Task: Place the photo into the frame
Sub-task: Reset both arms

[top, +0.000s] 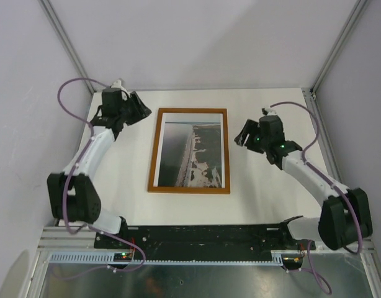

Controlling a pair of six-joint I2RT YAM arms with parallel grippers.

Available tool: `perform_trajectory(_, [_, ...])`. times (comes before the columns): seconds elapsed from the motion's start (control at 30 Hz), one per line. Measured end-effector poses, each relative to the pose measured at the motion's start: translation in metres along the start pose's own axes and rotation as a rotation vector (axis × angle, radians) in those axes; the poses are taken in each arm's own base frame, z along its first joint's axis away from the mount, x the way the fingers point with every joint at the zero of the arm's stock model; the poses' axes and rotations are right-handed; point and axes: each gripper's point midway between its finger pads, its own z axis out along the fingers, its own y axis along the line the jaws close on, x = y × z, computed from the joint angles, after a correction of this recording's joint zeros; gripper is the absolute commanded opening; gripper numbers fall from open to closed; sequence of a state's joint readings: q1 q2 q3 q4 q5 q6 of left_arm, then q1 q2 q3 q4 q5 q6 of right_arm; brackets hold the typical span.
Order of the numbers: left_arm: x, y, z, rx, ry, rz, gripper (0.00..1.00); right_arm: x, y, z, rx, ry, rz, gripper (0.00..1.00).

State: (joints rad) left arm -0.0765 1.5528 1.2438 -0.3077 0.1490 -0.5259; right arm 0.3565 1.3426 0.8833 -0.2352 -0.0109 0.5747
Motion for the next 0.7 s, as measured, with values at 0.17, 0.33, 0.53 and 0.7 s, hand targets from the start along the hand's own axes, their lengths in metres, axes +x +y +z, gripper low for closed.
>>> perform_trajectory(0.17, [-0.03,-0.048,-0.067,0.157,-0.139,0.098,0.85,-0.056,0.026,-0.045,-0.103,-0.193,0.017,0.83])
perform_trajectory(0.33, [-0.03,-0.068,-0.112,0.253,-0.218,0.14,0.99,-0.08,0.041,-0.081,-0.175,-0.307,0.021,0.88])
perform_trajectory(0.53, [-0.013,-0.06,-0.116,0.253,-0.204,0.129,1.0,-0.087,0.041,-0.094,-0.176,-0.35,0.036,0.91])
perform_trajectory(0.7, [-0.007,-0.055,-0.112,0.235,-0.188,0.107,1.0,-0.088,0.038,-0.095,-0.158,-0.353,0.044,0.91])
